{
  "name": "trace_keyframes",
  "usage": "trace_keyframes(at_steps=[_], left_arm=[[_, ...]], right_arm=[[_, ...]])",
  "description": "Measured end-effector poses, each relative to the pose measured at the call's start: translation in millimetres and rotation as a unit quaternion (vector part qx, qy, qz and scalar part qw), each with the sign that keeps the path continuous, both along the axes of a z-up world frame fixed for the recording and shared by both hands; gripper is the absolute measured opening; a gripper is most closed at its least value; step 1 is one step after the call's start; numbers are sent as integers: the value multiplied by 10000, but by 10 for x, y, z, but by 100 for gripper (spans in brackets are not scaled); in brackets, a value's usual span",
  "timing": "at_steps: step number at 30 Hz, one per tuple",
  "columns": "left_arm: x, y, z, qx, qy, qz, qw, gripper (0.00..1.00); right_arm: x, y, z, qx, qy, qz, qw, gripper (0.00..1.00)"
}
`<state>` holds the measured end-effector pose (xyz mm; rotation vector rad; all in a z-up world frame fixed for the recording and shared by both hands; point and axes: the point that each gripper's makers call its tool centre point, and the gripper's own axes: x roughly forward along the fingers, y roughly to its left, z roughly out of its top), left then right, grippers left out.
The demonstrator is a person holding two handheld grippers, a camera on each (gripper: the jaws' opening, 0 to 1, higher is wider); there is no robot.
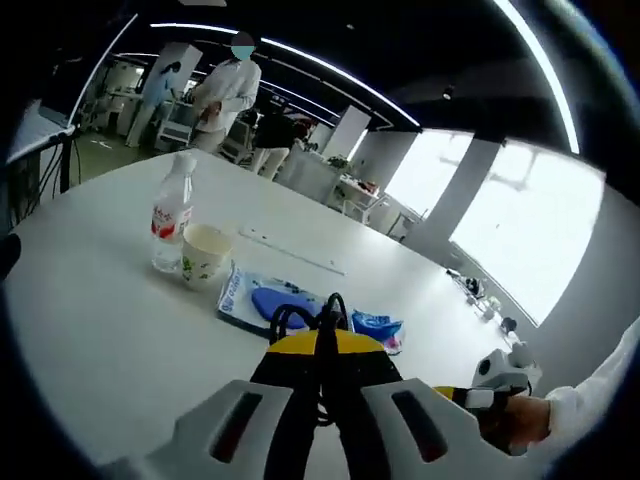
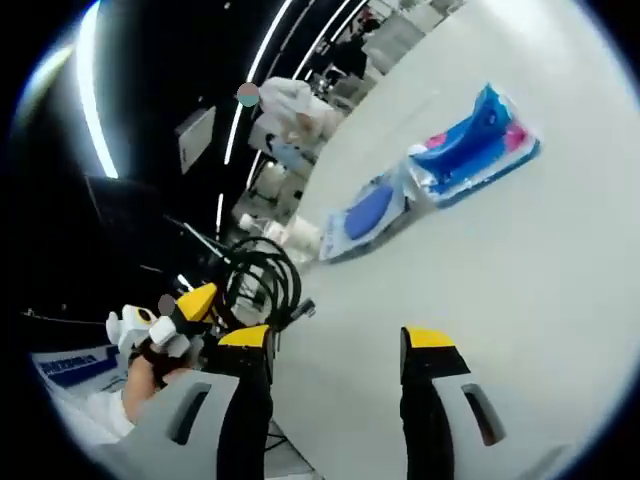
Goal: Arrange the tabletop items into an orderly group along one side of the table until the central work area is clear of visible clutter.
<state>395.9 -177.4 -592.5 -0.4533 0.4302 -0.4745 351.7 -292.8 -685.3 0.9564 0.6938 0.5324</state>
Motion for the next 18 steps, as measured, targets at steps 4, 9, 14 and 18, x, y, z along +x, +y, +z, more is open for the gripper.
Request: trace_keyframes(at_steps=[4, 9, 14, 18], left_arm=[[-7, -80, 110, -4, -117, -140, 9998, 0], [-26, -226, 236, -452, -185, -215, 9986, 0], [-19, -396, 292, -615, -216, -428, 9970, 0], [-45, -499, 228, -353, -243, -654, 9969, 0]], right_arm=[[100, 127, 137, 661, 49, -138, 9977, 51], [188, 242, 236, 992, -36, -120, 9950, 51], [223, 331, 301, 1339, 51, -134, 9909, 48], [203, 344, 374, 1702, 83, -7, 9854, 19]])
